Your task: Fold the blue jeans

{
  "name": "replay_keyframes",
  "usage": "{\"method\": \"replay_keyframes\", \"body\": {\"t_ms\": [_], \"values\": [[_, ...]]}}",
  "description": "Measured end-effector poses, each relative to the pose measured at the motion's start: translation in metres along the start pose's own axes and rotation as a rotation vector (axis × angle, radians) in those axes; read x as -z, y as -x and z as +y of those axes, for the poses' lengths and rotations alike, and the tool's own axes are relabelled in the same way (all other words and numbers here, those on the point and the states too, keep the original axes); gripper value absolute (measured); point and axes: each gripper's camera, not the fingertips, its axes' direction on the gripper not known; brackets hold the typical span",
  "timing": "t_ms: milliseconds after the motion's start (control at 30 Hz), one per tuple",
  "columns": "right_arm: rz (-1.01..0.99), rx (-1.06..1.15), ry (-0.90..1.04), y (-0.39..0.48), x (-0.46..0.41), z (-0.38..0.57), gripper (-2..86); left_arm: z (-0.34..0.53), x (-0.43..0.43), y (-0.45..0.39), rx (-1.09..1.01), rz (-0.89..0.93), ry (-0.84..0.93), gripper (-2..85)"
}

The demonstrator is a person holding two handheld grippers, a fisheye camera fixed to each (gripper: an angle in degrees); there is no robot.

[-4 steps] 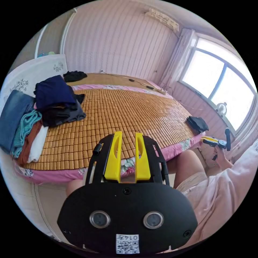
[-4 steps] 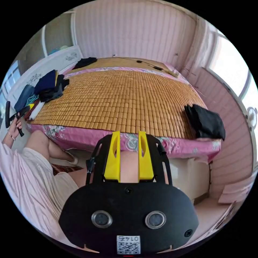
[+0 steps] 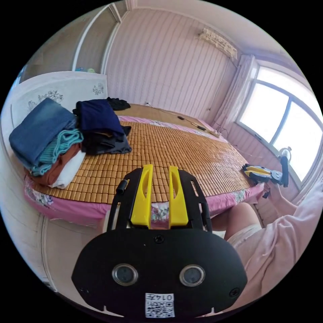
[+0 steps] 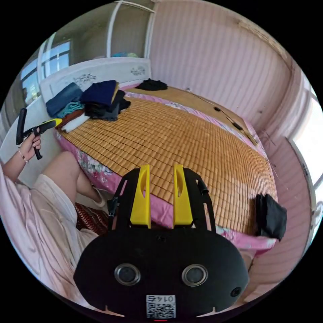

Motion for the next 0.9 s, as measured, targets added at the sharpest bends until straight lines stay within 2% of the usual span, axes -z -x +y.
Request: {"method": "replay_keyframes", "body": {"t_ms": [167,367,533,667,900], "values": [[-0.156,0.465,-0.02,0.178,-0.05,-0.07,11.3,0.063,0.088,0.074,0.161,-0.145,-0.14,7.7],[-0.272,0.849,0.04,0.33,-0.087,-0.114,13.6,0.125,0.152,0.151,0.322,-0.23,-0.206,8.1],[-0.3,1.009,-0.044,0.429,-0.101,-0.163,11.9,0.149,0.195,0.208,0.404,-0.298,-0.265,8.3],[-0.337,1.033,-0.066,0.516,-0.122,-0.208,12.5,0.153,0.221,0.257,0.472,-0.307,-0.307,9.1],[-0.289,1.001,0.013,0.633,-0.177,-0.263,16.2,0.129,0.24,0.305,0.366,-0.407,-0.299,11.2]]}}
